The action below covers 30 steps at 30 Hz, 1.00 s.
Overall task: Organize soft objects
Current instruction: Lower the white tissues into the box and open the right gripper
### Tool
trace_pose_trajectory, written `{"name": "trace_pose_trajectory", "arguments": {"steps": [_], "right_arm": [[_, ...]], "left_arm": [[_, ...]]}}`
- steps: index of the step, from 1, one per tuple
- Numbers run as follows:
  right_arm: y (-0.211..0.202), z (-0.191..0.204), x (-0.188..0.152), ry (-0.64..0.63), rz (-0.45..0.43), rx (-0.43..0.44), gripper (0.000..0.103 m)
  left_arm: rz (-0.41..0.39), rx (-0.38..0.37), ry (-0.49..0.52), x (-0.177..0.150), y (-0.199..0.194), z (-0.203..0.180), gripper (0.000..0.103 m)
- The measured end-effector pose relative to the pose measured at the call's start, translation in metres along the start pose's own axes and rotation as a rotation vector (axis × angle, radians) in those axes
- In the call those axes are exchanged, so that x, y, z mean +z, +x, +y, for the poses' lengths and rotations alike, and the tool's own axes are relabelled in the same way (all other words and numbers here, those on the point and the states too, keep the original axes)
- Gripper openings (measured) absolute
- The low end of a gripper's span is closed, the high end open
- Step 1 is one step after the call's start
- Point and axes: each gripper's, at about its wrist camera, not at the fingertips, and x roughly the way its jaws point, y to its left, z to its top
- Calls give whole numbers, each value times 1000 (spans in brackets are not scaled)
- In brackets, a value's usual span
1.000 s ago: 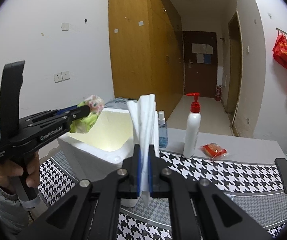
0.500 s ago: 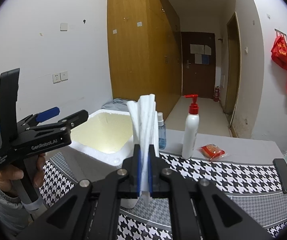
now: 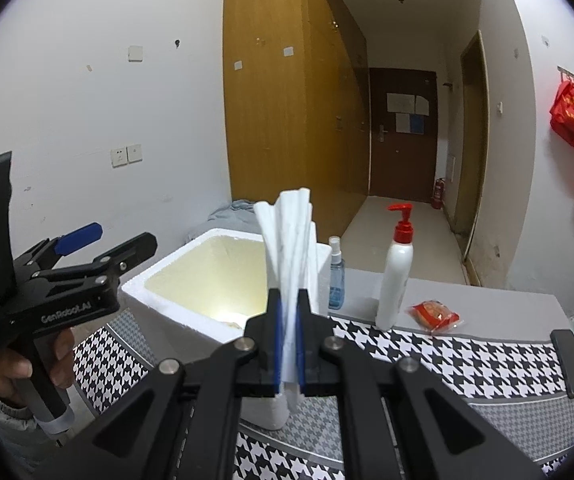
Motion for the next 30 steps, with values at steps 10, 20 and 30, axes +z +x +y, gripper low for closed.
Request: {"name": "trace_pose_trajectory", "arguments": {"steps": [10,20,30], "right_arm": [[17,19,11,-31,13,39,9],[39,36,20,-53,50,52,9],[61,44,20,-75,85,72,30]], "left_arm": [[-20,40,-9,-3,-15,17,102],[-15,59,-17,-10,-20,30,102],[-8,71,-41,-20,-25,42,102]]}}
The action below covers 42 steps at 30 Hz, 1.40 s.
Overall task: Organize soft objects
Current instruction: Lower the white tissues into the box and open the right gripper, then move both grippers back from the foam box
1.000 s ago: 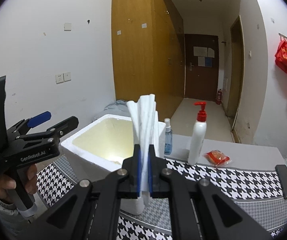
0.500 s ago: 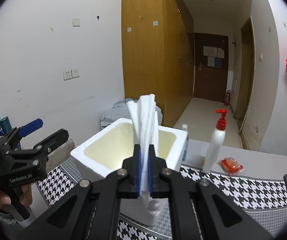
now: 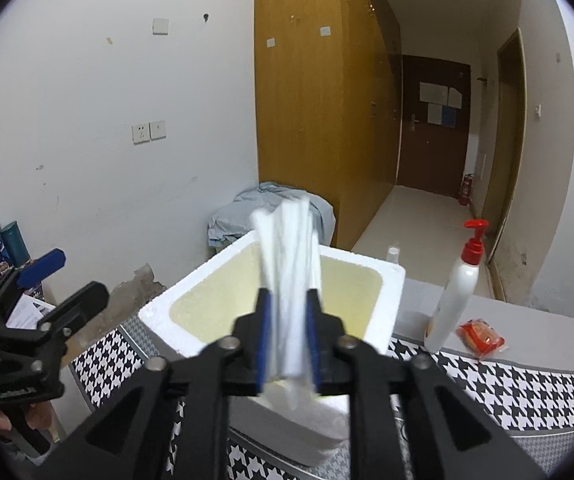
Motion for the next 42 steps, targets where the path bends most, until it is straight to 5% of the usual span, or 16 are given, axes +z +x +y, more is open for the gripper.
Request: {"name": "trace_pose_trajectory", "arguments": {"steps": [8,12,42], "right_arm": [[-1,1,-3,1,3,15,85],[-9,-2,-4,22,-20,16,96],[-83,-5,-29,-35,-151,-27,103]], "left_arm": [[1,-14,4,-1,0,2,102],[-2,-10,-4,0,0,4,102],[-34,-96,49,4,-35,-44,102]]}}
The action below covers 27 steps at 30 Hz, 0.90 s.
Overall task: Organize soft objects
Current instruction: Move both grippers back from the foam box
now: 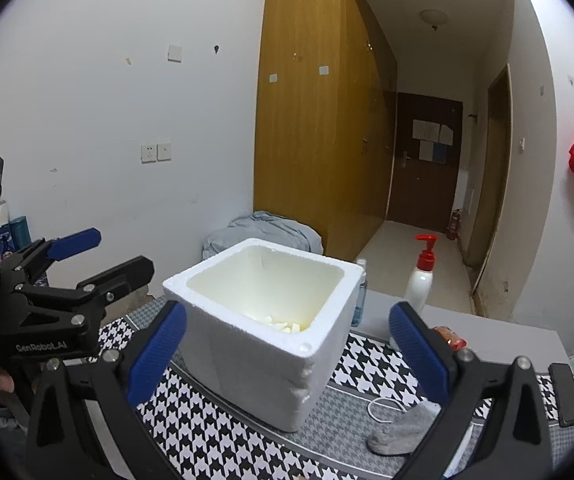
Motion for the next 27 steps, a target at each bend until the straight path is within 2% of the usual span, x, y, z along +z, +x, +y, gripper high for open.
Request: {"name": "trace_pose_trajectory", "arguments": {"steps": [4,19,27], "right_arm": [[-10,-3,-7,-5,-19,-5,103],[-26,-16,-29,38,-25,-5,103],[-30,-20,-41,45,-29,-40,103]], "left_arm": [[-2,-2,29,-1,-4,-8,102],[15,-38,-31,-14,-5,-8,102],[22,-68,-44,-23,-6,-11,102]]}}
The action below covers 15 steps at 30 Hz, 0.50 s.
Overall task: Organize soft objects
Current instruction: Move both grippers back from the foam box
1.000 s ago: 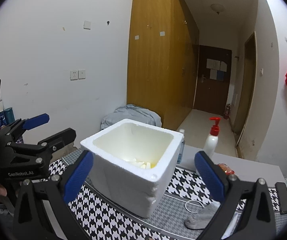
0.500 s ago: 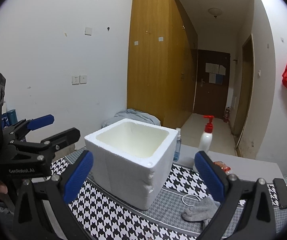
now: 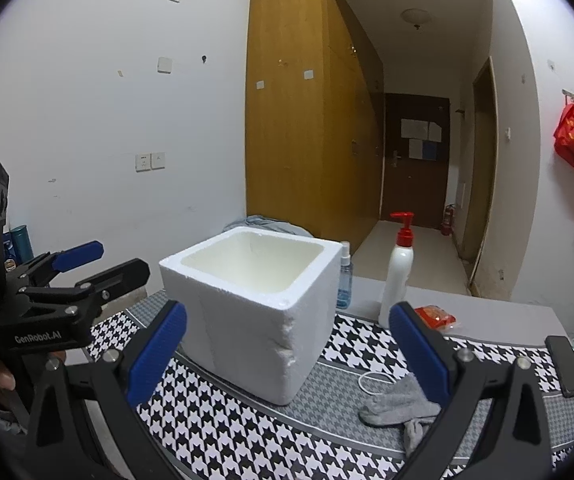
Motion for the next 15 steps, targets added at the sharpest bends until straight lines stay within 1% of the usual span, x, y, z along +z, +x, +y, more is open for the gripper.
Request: {"name": "trace_pose_trajectory", "arguments": {"steps": [3,7,10,15], "right_arm": [[-1,-3,-6,15,8,0,103],[-1,-9,-14,33,23,-10,103],[-3,-11,-19,36,24,-35,103],[-5,-16,-26,56,36,-39,103]], "left_arm": [[-2,-15,-16,-6,0,-3,102],[11,-27,-13,-13,3,-8,102],[23,-36,-17,-16,5,-12,102],[39,-47,-18,-21,10,-15,102]]}}
